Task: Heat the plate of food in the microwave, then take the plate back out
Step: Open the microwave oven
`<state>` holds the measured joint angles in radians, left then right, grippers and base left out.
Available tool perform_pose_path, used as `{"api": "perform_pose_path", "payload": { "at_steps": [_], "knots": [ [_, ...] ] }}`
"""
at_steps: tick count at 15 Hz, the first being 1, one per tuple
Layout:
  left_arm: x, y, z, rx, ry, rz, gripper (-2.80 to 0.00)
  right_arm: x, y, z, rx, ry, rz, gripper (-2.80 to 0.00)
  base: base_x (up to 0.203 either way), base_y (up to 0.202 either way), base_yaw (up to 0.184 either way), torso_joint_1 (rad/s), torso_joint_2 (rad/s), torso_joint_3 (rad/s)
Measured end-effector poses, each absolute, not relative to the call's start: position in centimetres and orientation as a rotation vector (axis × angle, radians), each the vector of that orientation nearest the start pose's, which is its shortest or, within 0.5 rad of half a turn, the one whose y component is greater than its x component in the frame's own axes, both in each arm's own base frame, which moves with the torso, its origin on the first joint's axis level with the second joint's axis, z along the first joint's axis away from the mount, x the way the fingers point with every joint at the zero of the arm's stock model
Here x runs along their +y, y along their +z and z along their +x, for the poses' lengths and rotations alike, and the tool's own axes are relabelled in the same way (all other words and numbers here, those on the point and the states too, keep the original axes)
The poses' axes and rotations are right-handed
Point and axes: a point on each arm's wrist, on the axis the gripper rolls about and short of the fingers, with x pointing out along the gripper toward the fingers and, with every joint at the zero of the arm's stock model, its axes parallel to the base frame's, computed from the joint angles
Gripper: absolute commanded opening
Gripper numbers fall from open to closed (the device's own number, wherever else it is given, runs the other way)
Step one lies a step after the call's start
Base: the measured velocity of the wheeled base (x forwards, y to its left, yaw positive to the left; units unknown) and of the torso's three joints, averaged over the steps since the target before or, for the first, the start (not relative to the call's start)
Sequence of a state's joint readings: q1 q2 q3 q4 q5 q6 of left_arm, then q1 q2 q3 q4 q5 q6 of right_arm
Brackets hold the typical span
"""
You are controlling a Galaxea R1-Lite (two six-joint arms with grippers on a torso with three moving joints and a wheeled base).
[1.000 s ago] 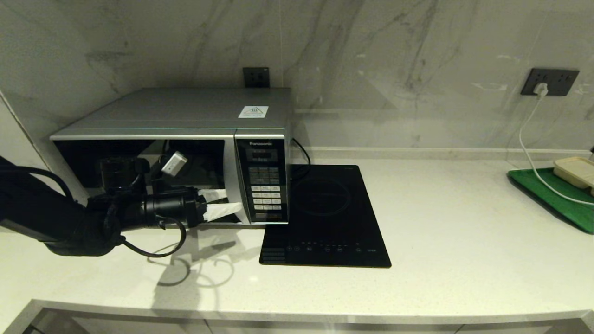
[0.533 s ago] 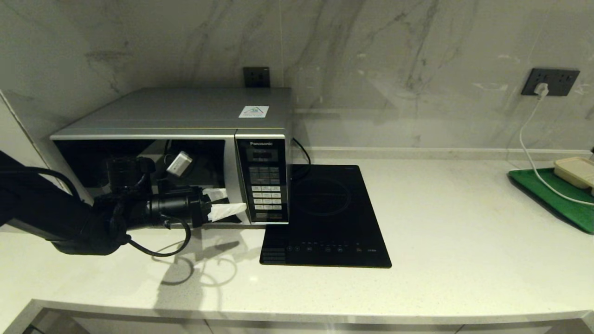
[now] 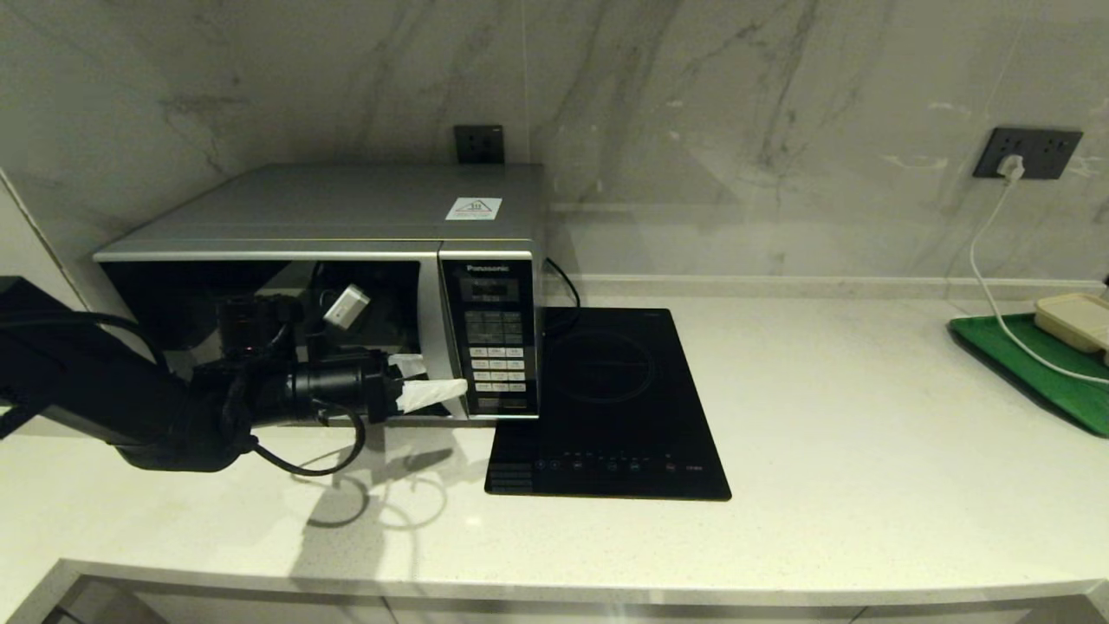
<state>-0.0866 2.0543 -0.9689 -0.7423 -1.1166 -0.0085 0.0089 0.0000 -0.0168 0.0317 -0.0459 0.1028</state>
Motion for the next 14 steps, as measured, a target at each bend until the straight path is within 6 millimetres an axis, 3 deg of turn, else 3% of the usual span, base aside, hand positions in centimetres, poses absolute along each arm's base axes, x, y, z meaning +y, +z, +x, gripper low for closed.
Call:
{"api": "perform_pose_path", "payload": {
  "at_steps": [4,11,14],
  "knots": [
    [-4.8,11.7,36.6,0.345,-1.209,-0.231,0.0,-0.1,7.7,-2.4,0.013,-0.037,0.102,-2.8,0.0,0.0,0.0,0.0,0.0,0.0],
    [-0.9,10.8,33.0,0.418,-1.17,-0.338,0.0,-0.1,7.7,-2.4,0.014,-0.038,0.102,-2.8,0.0,0.0,0.0,0.0,0.0,0.0],
    [0.0,10.9,32.6,0.41,-1.139,-0.336,0.0,-0.1,7.7,-2.4,0.014,-0.037,0.101,-2.8,0.0,0.0,0.0,0.0,0.0,0.0]
  ]
}}
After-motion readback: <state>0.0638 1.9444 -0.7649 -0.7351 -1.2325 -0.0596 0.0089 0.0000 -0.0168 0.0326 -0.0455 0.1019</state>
